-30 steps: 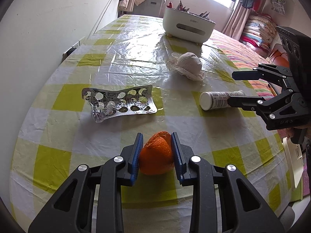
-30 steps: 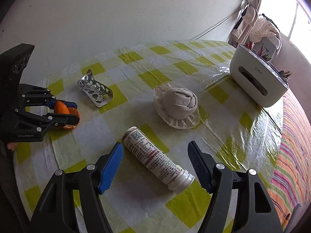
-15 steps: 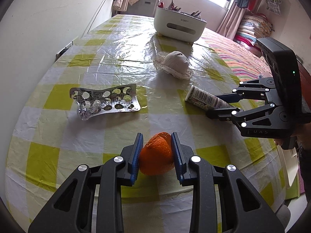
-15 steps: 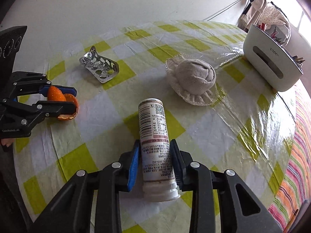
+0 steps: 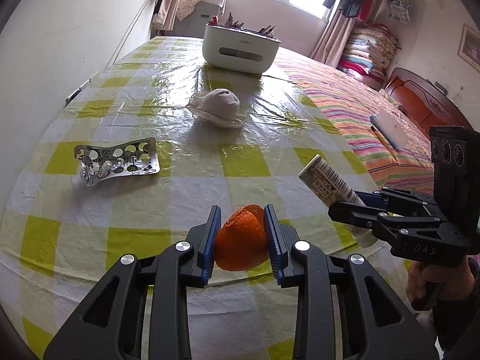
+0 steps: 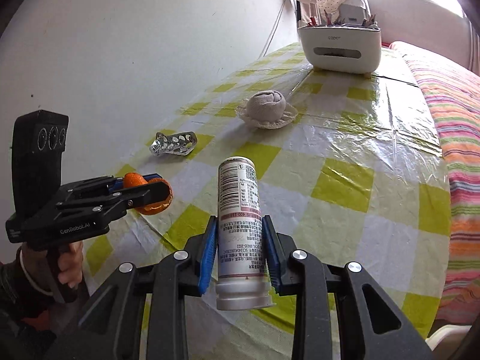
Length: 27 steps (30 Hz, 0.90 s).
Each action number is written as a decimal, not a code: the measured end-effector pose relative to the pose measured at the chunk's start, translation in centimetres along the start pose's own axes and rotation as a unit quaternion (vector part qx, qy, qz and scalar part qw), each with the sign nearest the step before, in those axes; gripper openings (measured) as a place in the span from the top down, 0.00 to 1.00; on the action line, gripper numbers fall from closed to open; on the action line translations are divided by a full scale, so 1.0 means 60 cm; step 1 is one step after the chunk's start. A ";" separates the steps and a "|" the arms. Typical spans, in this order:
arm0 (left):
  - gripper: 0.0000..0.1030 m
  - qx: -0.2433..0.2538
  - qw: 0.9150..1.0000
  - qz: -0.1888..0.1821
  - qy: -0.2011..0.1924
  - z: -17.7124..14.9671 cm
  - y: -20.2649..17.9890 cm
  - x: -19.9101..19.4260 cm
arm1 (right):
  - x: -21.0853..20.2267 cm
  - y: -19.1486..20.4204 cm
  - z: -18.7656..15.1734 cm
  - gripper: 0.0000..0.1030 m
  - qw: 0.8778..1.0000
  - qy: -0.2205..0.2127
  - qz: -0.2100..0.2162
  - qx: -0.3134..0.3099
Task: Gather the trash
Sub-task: 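Carry the orange and white tube with both tools over the cream bin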
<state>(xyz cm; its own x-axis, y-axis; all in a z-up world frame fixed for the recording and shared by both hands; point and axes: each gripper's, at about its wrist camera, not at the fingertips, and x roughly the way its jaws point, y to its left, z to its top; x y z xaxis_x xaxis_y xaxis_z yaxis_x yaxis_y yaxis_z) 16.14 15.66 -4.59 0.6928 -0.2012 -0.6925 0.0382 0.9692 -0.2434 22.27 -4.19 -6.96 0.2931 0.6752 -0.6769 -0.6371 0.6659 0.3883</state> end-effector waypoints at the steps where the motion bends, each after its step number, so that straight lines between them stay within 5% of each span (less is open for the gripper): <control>1: 0.72 0.000 1.000 -0.005 -0.002 -0.002 -0.007 -0.002 | -0.018 -0.001 -0.003 0.72 1.000 -0.013 0.004 0.021; 5: 0.72 0.000 1.000 -0.026 -0.009 -0.008 -0.033 -0.009 | -0.073 -0.004 -0.026 0.72 0.993 -0.060 0.025 0.098; 15: 0.72 0.011 0.998 -0.053 -0.016 -0.015 -0.099 -0.017 | -0.153 -0.012 -0.102 0.72 0.978 -0.128 -0.016 0.162; 27: 0.72 0.041 0.996 -0.082 -0.020 -0.020 -0.188 -0.024 | -0.278 -0.001 -0.214 0.72 0.935 -0.258 -0.097 0.225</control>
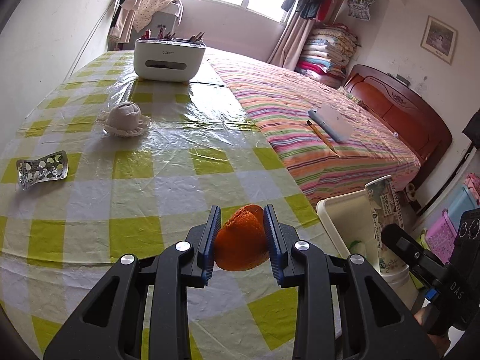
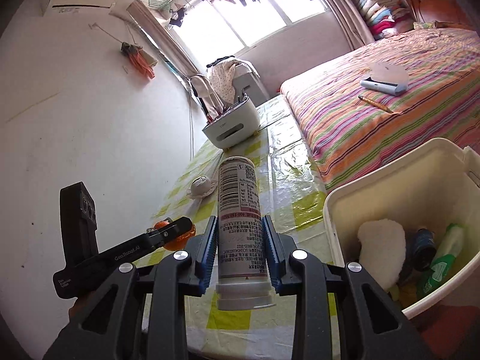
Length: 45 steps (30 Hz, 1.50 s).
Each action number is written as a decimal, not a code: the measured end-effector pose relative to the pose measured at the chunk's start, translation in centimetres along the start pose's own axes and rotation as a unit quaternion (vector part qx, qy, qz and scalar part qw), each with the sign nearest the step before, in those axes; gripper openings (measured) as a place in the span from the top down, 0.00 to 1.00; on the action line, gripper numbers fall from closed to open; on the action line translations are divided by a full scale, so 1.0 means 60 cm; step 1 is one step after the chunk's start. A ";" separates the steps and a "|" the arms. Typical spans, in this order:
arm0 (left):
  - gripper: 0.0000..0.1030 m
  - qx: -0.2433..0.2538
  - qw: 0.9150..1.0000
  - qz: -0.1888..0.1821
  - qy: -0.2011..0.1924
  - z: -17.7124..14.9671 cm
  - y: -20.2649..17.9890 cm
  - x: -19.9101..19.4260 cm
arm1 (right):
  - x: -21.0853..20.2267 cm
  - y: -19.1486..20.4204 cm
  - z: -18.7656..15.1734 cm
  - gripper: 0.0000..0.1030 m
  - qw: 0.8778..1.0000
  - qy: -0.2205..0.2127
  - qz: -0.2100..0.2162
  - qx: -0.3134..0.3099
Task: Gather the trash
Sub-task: 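Carry the orange and white tube with both tools over the cream bin, then open the right tool to drop the tube while the left tool releases the orange into the bin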
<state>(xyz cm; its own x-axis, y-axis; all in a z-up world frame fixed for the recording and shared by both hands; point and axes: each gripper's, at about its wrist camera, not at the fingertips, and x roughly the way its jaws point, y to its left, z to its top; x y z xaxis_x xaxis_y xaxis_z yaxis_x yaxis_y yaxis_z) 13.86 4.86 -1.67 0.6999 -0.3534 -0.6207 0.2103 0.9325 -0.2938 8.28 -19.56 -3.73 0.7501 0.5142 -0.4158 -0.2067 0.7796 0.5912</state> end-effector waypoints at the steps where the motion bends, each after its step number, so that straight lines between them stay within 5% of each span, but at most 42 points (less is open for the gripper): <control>1: 0.72 0.002 1.000 -0.004 0.000 0.001 -0.007 0.001 | -0.009 -0.003 -0.002 0.72 1.000 -0.011 -0.003 0.004; 19: 0.72 0.047 0.998 -0.051 0.010 -0.013 -0.145 0.031 | -0.111 -0.091 -0.009 0.71 0.976 -0.157 -0.088 0.120; 37: 0.72 0.071 0.994 -0.076 0.031 -0.034 -0.229 0.074 | -0.139 -0.169 -0.016 0.70 0.940 -0.179 -0.164 0.240; 42: 0.72 0.067 0.994 -0.077 0.033 -0.031 -0.227 0.076 | -0.146 -0.173 -0.022 0.45 0.934 -0.186 -0.169 0.252; 45: 0.72 0.067 0.994 -0.077 0.032 -0.030 -0.227 0.076 | -0.154 -0.167 -0.026 0.43 0.932 -0.201 -0.170 0.248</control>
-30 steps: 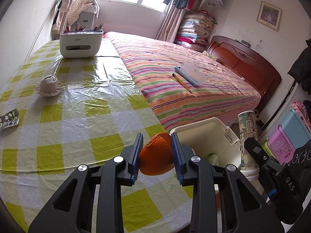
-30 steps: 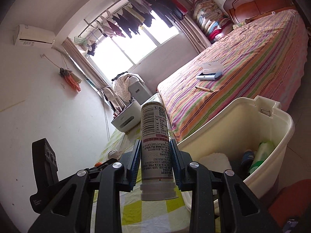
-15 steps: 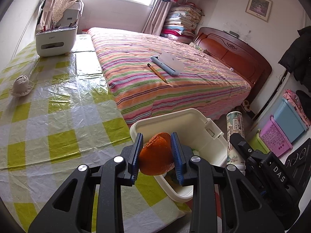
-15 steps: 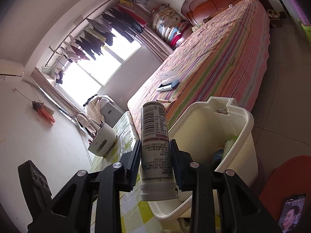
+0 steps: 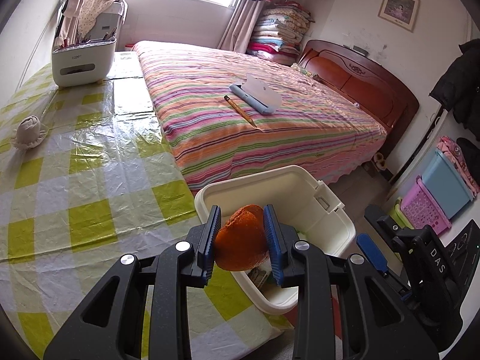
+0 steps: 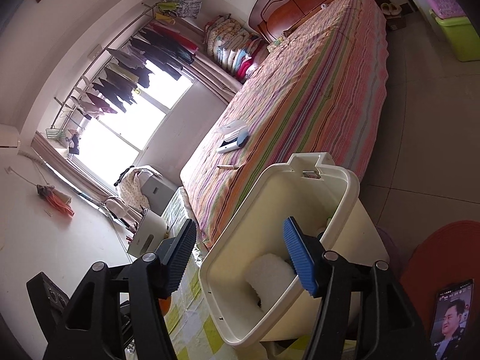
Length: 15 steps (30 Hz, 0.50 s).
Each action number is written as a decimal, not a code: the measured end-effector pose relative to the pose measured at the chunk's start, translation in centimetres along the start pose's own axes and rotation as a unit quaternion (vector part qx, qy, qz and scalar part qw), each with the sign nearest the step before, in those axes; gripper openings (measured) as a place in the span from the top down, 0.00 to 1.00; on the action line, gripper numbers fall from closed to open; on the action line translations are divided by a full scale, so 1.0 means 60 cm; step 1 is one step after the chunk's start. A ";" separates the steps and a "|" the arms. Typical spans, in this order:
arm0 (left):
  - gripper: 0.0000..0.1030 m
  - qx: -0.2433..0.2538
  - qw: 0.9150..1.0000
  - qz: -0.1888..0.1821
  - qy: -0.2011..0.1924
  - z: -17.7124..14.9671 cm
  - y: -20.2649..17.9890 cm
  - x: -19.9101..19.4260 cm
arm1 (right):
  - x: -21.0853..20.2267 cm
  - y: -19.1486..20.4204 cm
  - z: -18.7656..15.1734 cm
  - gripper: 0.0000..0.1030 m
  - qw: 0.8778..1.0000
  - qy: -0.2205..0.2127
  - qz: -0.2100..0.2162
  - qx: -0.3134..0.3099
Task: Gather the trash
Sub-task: 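Open the right tool to drop the tube while the left tool releases the orange into the bin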
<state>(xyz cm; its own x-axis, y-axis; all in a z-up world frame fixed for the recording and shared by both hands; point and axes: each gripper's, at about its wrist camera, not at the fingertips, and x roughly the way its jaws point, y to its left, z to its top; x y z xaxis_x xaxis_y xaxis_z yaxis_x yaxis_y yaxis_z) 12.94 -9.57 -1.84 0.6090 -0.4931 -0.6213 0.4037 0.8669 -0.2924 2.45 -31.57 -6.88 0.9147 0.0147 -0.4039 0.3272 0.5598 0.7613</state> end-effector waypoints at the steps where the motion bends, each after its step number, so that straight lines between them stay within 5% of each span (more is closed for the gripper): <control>1: 0.72 0.000 1.000 -0.001 0.000 0.000 0.000 0.000 | -0.003 0.000 -0.001 0.42 1.000 -0.005 0.004 0.000; 15: 0.72 -0.002 1.000 -0.013 0.002 0.003 -0.005 0.013 | -0.022 -0.048 0.003 0.37 0.996 -0.022 0.034 0.075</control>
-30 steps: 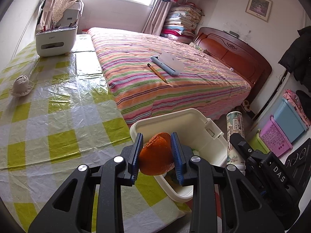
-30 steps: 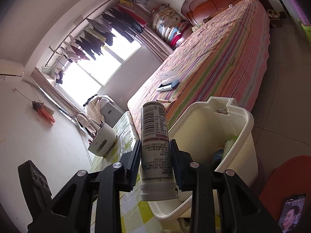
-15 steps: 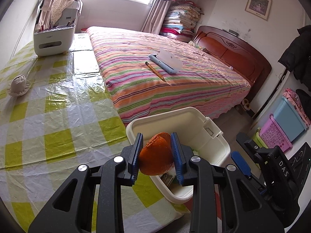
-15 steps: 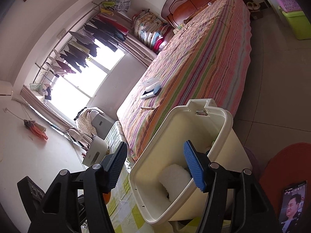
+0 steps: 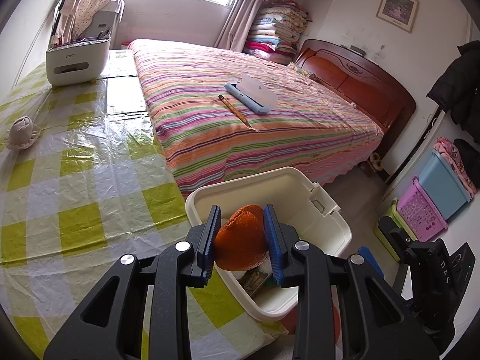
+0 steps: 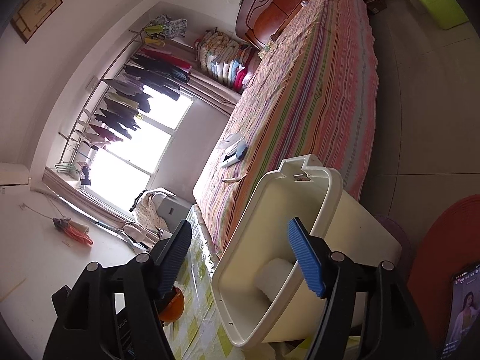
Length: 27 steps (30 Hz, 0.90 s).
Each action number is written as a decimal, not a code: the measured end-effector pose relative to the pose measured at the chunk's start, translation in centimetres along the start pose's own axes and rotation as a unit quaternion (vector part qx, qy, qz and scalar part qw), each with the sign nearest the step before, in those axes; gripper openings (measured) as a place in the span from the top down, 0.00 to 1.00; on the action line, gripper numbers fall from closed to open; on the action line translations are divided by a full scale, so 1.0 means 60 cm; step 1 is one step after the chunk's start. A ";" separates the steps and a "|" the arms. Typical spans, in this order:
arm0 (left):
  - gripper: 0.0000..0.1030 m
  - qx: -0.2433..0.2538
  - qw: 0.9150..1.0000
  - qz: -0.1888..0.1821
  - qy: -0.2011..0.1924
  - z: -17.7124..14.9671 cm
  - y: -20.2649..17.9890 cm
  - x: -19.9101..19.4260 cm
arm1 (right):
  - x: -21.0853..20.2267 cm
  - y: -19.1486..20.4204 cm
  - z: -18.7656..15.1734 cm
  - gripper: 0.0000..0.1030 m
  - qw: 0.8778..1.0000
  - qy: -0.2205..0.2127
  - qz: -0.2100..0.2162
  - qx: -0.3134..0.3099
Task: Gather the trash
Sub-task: 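Open the right tool to drop the tube while the left tool releases the orange into the bin, then move both tools back over the pill blister and white mask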
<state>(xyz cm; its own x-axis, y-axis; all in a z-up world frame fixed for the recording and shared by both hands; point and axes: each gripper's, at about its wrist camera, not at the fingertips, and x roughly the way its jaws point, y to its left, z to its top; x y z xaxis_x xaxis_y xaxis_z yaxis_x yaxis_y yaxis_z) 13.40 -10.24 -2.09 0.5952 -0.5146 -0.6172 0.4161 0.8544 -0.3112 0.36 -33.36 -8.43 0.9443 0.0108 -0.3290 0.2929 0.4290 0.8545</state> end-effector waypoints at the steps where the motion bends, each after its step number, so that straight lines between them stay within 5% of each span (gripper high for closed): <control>1: 0.72 0.001 1.000 -0.001 -0.001 -0.001 -0.002 0.000 | 0.001 0.001 0.000 0.37 1.000 0.000 0.000 0.000; 9: 0.69 0.009 1.000 -0.015 -0.007 -0.002 -0.012 -0.004 | 0.002 0.004 -0.003 0.36 1.000 0.002 0.004 -0.003; 13: 0.25 -0.010 0.999 -0.014 -0.031 -0.002 -0.008 -0.018 | 0.004 0.002 -0.004 0.36 1.000 0.003 0.005 0.000; 16: 0.18 -0.017 0.999 -0.021 -0.043 0.001 -0.005 -0.028 | 0.004 0.001 -0.005 0.36 1.000 0.004 0.007 0.001; 27: 0.16 -0.058 0.997 -0.024 -0.048 0.009 0.024 -0.041 | 0.008 -0.003 -0.001 0.36 1.000 0.010 0.013 0.002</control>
<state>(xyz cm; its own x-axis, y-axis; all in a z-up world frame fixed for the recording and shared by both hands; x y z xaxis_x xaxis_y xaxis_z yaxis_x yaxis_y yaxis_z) 12.89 -7.78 -0.62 0.6427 -0.5541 -0.5291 0.3655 0.8287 -0.4238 0.72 -33.36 -8.76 0.9484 0.0393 -0.3147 0.2691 0.4254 0.8641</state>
